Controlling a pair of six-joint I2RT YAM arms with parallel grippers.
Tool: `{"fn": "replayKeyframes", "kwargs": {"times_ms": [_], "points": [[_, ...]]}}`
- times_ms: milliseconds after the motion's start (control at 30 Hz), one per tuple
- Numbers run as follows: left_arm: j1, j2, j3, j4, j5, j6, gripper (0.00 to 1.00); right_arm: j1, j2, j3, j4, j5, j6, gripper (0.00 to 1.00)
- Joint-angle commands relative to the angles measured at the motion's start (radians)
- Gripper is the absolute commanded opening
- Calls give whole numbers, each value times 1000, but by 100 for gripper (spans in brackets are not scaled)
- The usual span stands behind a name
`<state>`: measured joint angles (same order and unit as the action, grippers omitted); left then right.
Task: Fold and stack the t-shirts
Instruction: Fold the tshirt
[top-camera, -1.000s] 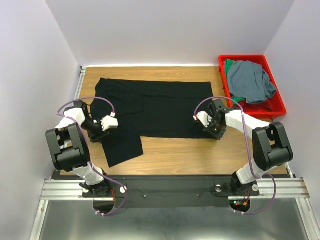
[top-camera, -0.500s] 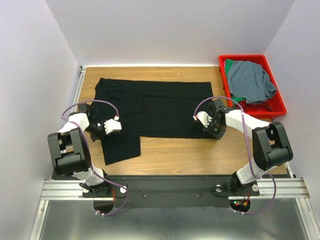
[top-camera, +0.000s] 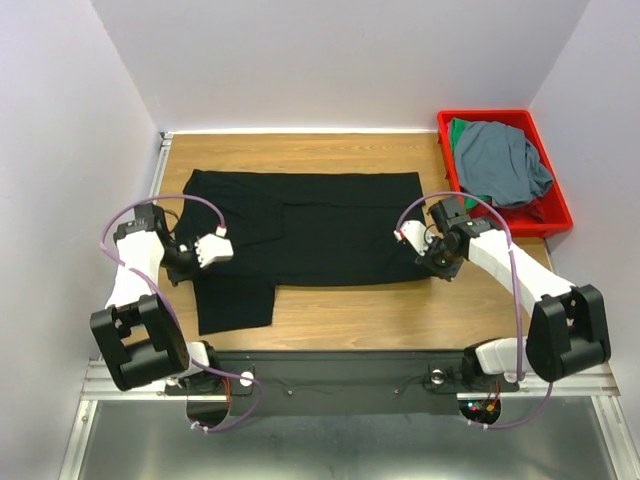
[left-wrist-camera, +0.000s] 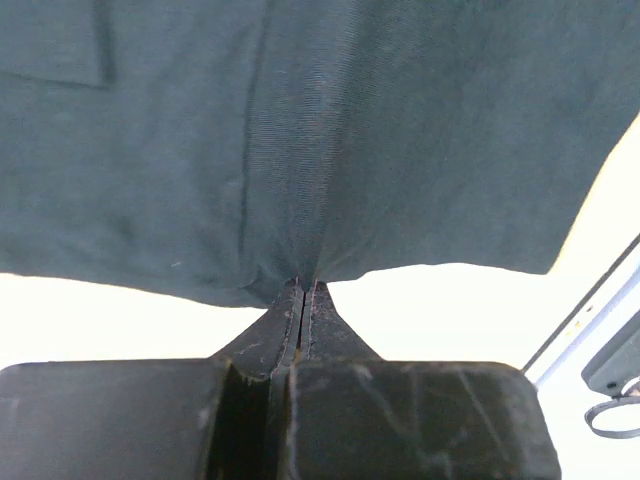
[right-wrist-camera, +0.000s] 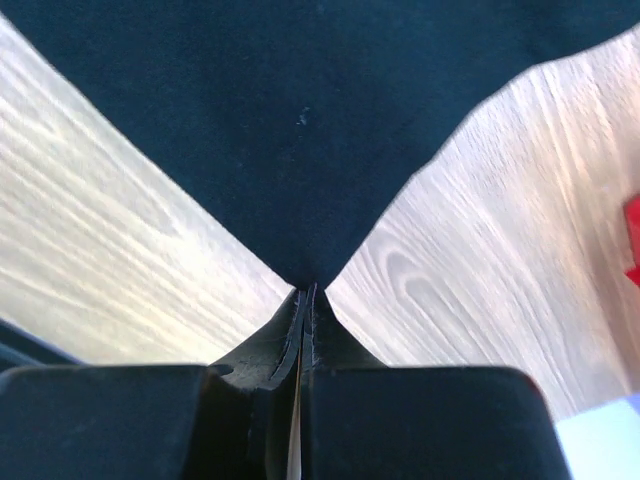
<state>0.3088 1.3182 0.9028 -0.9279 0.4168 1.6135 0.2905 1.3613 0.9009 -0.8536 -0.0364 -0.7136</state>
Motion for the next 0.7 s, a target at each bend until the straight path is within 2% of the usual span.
{"fn": "replayKeyframes", "kwargs": {"times_ms": [0, 233, 400, 667], "points": [[19, -4, 114, -114, 65, -23, 0, 10, -39, 32, -65, 59, -27, 1], [27, 151, 353, -126, 140, -125, 0, -8, 70, 167, -67, 60, -61, 1], [27, 292, 516, -126, 169, -188, 0, -34, 205, 304, -68, 46, -89, 0], [23, 470, 711, -137, 192, -273, 0, -70, 387, 483, -78, 73, -139, 0]]}}
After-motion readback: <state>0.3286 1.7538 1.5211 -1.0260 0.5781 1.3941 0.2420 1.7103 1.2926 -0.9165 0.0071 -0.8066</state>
